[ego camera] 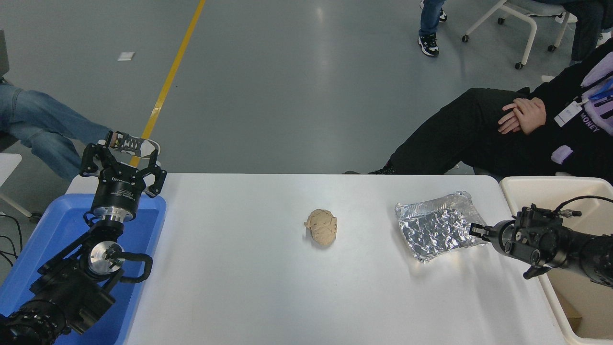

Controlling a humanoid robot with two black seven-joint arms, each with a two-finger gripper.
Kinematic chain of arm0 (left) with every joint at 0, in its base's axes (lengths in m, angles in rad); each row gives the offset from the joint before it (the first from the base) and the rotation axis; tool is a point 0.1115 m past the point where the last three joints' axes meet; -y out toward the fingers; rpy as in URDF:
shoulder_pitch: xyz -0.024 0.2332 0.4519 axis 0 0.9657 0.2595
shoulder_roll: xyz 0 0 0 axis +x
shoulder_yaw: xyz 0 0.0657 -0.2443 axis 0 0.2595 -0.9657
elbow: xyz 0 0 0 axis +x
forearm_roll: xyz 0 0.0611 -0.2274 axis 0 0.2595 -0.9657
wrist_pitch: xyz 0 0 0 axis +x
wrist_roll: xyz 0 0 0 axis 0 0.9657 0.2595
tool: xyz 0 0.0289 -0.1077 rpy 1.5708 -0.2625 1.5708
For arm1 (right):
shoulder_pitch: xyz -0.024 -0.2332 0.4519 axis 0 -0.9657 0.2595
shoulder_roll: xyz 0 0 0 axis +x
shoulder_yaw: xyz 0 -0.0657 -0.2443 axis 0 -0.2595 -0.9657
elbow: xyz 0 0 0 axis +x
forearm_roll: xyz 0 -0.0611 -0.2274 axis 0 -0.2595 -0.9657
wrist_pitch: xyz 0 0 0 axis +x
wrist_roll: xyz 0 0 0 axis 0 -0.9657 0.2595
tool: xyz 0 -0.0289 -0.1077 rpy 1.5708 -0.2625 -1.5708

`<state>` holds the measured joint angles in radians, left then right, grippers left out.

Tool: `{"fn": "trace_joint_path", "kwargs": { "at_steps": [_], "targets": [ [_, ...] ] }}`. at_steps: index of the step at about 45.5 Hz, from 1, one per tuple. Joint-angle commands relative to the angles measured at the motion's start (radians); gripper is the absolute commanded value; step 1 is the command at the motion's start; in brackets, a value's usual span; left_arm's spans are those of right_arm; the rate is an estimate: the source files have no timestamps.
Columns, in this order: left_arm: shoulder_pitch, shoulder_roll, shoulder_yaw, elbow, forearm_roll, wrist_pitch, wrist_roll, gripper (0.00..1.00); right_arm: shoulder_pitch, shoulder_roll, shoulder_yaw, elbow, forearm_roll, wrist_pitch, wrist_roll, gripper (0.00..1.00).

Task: Pick up foil plate and place in dustbin

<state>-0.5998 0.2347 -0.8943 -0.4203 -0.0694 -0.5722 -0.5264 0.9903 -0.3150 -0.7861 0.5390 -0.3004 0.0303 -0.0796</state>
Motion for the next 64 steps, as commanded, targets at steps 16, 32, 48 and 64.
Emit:
{"fn": "trace_joint_path", "kwargs": {
  "at_steps": [16, 32, 48, 64],
  "targets": [
    [0.0, 0.0, 0.0, 0.0, -0.001, 0.0, 0.0, 0.99, 0.022, -0.029, 0.022, 0.059, 0.06, 0.002, 0.0, 0.0],
    [0.0, 0.002, 0.0, 0.0, 0.0, 0.0, 0.0, 0.99, 0.346, -0.257, -0.117, 0.508, 0.057, 0.003, 0.0, 0.0],
    [0.0, 0.0, 0.0, 0.0, 0.0, 0.0, 0.0, 0.99, 0.818, -0.372, -0.361, 0.857, 0.061, 0.229, 0.004, 0.0],
    [0.0, 0.0, 0.0, 0.0, 0.0, 0.0, 0.0, 0.99, 1.179, -0.394, -0.456, 0.858, 0.256, 0.716, 0.0, 0.0]
  ]
}}
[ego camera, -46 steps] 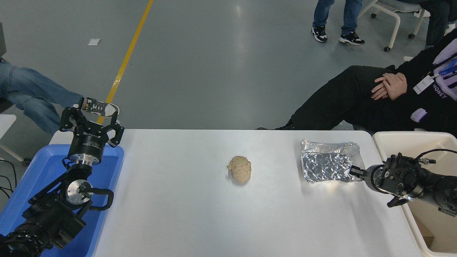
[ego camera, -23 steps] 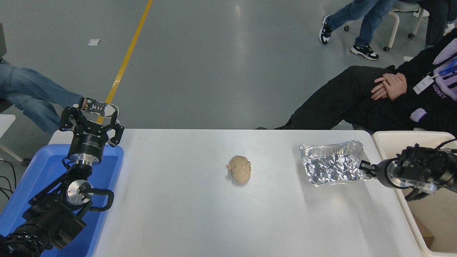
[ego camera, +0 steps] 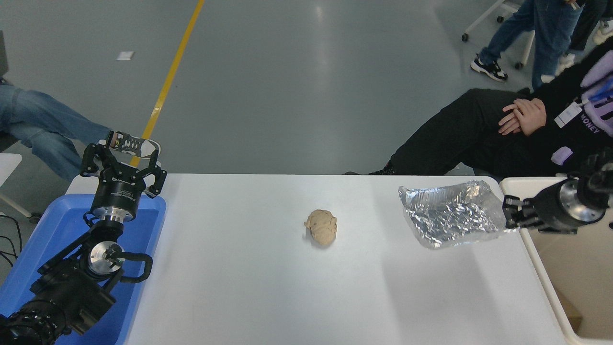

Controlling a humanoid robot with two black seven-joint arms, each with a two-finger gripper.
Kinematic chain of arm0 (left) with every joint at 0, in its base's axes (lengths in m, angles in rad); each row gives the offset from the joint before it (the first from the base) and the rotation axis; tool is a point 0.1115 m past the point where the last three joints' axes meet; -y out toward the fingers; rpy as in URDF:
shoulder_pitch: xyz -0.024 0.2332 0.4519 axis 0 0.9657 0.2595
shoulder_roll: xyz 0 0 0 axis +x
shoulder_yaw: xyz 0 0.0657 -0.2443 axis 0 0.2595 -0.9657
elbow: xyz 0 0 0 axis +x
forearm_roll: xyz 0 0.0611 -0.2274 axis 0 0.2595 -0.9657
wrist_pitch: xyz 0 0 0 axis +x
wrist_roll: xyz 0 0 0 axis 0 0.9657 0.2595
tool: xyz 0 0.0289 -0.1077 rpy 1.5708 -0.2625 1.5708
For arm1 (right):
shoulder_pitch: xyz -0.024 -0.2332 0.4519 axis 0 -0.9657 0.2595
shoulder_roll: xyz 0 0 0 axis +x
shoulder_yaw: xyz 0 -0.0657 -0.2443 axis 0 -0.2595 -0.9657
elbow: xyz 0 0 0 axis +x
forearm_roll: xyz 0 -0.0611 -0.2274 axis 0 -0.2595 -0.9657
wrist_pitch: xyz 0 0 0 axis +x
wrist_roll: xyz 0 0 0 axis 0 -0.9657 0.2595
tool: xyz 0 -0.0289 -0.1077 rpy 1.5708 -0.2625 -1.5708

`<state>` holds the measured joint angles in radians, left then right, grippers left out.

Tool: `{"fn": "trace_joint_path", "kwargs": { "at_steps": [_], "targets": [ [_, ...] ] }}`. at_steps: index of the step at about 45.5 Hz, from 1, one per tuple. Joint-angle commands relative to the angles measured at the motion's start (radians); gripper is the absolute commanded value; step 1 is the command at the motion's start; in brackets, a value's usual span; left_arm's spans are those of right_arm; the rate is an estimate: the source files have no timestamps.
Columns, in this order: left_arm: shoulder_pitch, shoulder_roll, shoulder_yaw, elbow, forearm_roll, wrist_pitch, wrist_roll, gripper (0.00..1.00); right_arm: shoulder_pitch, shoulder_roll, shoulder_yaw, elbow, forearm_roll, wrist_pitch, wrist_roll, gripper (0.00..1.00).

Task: Pick up foil plate and place in dustbin

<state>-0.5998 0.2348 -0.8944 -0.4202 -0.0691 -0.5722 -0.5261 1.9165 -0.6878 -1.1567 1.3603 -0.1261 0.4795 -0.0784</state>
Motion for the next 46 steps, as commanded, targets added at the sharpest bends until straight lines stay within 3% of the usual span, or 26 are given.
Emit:
{"fn": "trace_joint_path", "kwargs": {
  "at_steps": [1, 16, 38, 46],
  "targets": [
    [0.0, 0.0, -0.001, 0.0, 0.0, 0.0, 0.0, 0.99, 0.274, -0.021, -0.093, 0.037, 0.082, 0.287, -0.001, 0.0],
    [0.0, 0.0, 0.0, 0.0, 0.0, 0.0, 0.0, 0.99, 0.562, -0.021, -0.238, 0.037, 0.083, 0.306, -0.001, 0.0],
    [0.0, 0.001, 0.0, 0.0, 0.0, 0.0, 0.0, 0.99, 0.582, -0.022, -0.4, -0.012, 0.085, 0.306, -0.001, 0.0],
    [0.0, 0.0, 0.0, 0.0, -0.001, 0.0, 0.0, 0.99, 0.576, -0.136, -0.455, -0.125, 0.083, 0.306, -0.001, 0.0]
  ]
}}
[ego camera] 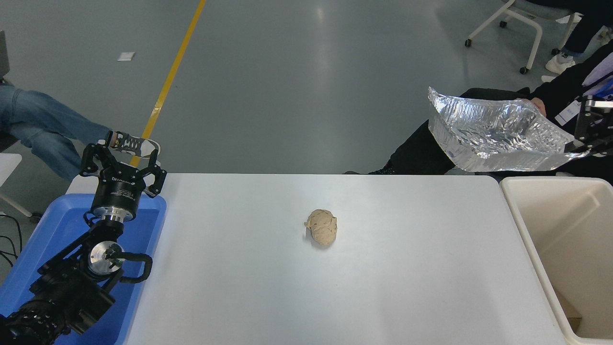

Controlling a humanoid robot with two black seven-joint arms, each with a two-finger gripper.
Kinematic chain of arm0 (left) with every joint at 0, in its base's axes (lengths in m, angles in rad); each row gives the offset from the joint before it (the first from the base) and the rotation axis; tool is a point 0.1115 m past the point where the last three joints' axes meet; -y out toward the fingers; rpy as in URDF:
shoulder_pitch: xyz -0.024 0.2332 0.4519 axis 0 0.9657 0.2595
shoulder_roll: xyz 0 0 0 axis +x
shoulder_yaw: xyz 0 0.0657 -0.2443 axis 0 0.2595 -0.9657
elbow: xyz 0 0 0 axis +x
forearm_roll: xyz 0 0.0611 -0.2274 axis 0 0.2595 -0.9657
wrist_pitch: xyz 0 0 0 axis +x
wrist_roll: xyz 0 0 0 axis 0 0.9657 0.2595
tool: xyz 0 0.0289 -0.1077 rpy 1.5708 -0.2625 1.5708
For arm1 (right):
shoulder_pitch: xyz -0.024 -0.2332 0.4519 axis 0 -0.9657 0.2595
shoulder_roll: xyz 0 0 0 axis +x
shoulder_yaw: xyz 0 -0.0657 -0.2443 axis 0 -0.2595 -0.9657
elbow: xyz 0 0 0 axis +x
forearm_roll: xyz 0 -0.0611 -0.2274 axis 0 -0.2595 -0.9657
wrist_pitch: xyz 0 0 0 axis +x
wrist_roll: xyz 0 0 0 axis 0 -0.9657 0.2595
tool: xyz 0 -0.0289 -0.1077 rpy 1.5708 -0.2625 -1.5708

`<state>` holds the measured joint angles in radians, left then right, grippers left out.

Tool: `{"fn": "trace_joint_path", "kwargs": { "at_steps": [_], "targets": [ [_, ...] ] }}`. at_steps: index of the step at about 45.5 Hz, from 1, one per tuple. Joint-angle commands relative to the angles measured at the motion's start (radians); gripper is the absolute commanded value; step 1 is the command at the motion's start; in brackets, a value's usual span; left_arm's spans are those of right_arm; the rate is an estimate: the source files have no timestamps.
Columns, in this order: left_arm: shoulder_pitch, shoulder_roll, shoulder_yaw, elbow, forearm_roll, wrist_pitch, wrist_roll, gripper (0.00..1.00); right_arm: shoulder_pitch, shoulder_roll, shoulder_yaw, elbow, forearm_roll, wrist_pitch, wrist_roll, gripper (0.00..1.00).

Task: Pick up foil plate and place in dustbin

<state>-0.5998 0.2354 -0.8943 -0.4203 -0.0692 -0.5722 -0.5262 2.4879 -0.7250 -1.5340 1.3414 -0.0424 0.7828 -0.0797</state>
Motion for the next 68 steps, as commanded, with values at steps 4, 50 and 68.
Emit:
{"fn": "trace_joint_path", "kwargs": {
  "at_steps": [4, 50, 68],
  "targets": [
    [0.0, -0.001, 0.0, 0.0, 0.0, 0.0, 0.0, 0.99, -0.014, -0.203, -0.075, -0.185, -0.007, 0.003, 0.0, 0.0],
    [0.0, -0.001, 0.0, 0.0, 0.0, 0.0, 0.0, 0.99, -1.564, -0.225, 0.933, -0.778, 0.033, -0.543, -0.032, 0.0],
    [0.0, -0.001, 0.0, 0.0, -0.001, 0.0, 0.0, 0.99, -1.814, 0.053, 1.034, -1.165, 0.145, -0.58, -0.063, 0.0]
  ]
}}
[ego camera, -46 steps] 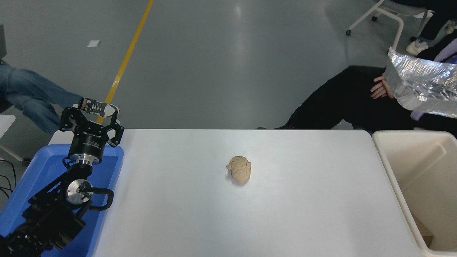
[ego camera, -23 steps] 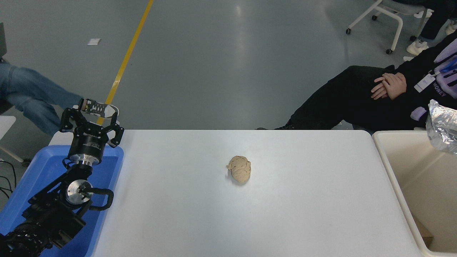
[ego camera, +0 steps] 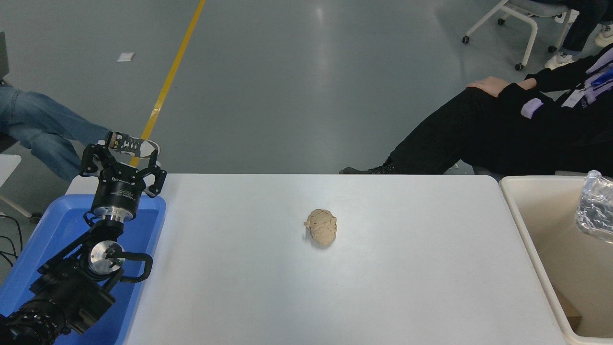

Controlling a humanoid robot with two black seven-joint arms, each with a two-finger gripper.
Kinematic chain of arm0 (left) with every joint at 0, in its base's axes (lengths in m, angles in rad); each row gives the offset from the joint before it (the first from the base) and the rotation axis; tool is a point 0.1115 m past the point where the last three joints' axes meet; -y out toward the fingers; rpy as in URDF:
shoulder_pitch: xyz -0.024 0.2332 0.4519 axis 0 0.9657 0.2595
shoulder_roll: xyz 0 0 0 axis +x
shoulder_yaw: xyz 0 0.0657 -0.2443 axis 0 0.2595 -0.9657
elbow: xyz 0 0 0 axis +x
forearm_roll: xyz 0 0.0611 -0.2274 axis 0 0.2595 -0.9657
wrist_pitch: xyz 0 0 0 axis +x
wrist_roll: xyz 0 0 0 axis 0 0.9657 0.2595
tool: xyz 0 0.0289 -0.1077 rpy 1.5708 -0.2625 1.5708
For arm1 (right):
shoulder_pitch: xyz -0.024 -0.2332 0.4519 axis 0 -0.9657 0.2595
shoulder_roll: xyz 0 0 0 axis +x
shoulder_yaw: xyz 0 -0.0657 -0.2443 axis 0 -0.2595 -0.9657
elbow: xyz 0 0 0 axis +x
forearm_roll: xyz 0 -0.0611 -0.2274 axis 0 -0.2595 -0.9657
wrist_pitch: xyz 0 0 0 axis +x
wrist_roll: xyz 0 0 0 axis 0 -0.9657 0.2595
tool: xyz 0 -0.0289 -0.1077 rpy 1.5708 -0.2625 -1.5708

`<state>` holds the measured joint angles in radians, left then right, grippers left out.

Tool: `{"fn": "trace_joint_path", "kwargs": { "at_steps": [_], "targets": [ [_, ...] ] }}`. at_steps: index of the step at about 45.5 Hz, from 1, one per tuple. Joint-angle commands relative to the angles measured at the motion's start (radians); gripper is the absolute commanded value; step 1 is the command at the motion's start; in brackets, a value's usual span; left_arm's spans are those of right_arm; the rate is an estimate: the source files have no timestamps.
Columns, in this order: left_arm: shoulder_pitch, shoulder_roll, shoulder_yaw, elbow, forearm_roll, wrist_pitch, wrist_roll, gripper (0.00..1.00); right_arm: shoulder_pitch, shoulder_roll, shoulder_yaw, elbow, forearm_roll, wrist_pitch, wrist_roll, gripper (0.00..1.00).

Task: Pick up foil plate and place in dustbin

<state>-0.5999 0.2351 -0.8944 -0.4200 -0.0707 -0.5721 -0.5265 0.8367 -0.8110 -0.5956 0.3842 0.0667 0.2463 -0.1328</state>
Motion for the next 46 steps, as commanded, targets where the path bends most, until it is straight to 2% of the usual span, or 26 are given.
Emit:
{"fn": "trace_joint_path", "kwargs": {
  "at_steps": [1, 15, 35, 37, 42, 44, 46],
  "targets": [
    [0.0, 0.0, 0.0, 0.0, 0.002, 0.0, 0.0, 0.99, -0.172, 0.147, 0.103, -0.218, 0.036, -0.053, -0.01, 0.0],
    [0.0, 0.0, 0.0, 0.0, 0.0, 0.0, 0.0, 0.99, -0.222, 0.213, 0.131, -0.301, 0.035, -0.133, -0.01, 0.0],
    [0.0, 0.0, 0.0, 0.0, 0.002, 0.0, 0.0, 0.99, -0.249, 0.231, 0.129, -0.3, 0.035, -0.208, -0.008, 0.0],
    [0.0, 0.0, 0.0, 0.0, 0.002, 0.0, 0.0, 0.99, -0.249, 0.231, 0.129, -0.3, 0.033, -0.223, -0.008, 0.21],
    [0.0, 0.0, 0.0, 0.0, 0.002, 0.0, 0.0, 0.99, -0.249, 0.23, 0.129, -0.298, 0.033, -0.291, -0.007, 0.62],
    [0.0, 0.0, 0.0, 0.0, 0.002, 0.0, 0.0, 0.99, -0.249, 0.23, 0.131, -0.294, 0.035, -0.32, -0.007, 0.69],
    [0.0, 0.0, 0.0, 0.0, 0.002, 0.0, 0.0, 0.99, -0.249, 0.23, 0.131, -0.288, 0.033, -0.338, -0.007, 0.71]
  ]
}}
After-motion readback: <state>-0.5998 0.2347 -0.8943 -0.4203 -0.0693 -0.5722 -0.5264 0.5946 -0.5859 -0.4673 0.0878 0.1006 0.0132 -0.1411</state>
